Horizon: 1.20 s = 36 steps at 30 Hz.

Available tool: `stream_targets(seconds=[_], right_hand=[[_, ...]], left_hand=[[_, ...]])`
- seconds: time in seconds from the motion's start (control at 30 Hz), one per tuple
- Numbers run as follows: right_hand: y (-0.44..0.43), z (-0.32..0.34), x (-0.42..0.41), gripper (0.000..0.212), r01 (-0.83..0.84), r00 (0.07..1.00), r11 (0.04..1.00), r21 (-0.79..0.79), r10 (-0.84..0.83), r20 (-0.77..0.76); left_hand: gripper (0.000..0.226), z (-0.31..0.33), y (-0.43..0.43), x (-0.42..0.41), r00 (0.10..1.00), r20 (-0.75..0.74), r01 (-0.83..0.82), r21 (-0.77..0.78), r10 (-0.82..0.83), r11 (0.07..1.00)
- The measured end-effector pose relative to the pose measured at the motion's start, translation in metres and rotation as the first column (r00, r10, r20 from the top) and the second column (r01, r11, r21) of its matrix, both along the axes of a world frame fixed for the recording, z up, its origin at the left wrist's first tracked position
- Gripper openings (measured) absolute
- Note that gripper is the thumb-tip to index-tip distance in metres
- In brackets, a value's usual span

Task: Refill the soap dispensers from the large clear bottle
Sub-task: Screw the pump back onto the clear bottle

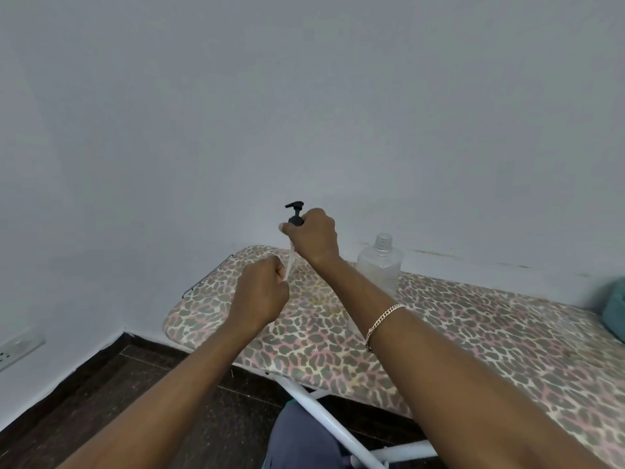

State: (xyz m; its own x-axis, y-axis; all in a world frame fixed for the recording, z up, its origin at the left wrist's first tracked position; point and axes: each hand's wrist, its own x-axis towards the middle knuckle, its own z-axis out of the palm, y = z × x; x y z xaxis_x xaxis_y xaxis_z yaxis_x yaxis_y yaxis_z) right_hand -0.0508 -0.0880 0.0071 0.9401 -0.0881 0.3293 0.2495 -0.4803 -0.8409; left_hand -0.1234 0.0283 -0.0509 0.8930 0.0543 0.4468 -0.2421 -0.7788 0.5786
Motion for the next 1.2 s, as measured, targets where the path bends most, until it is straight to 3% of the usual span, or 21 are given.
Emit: stream_targets(seconds=[0.23, 0.47, 0.8, 1.2], right_hand=[[-0.031, 0.081, -0.054, 0.026, 0.052, 0.957, 0.997, -0.056, -0.034, 0.289], [-0.080, 0.154, -0.083, 0.025, 0.097, 0.880, 0.995, 0.026, -0.098, 0.465], [-0.130, 0.186, -0.094, 0.031, 0.187, 0.831, 0.982, -0.010, -0.153, 0.535], [-0.146, 0.150, -0.066, 0.028, 0.186, 0.871, 0.982, -0.024, -0.154, 0.466]], left_hand=[[0.009, 0.049, -0.026, -0.017, 0.956, 0.290, 0.071, -0.114, -0.035, 0.991], [0.007, 0.113, -0.069, -0.019, 0.889, 0.432, 0.268, -0.216, -0.154, 0.939], [0.010, 0.145, -0.129, 0.009, 0.851, 0.435, 0.424, -0.240, -0.294, 0.873], [0.012, 0.114, -0.142, 0.031, 0.894, 0.315, 0.403, -0.258, -0.318, 0.878]])
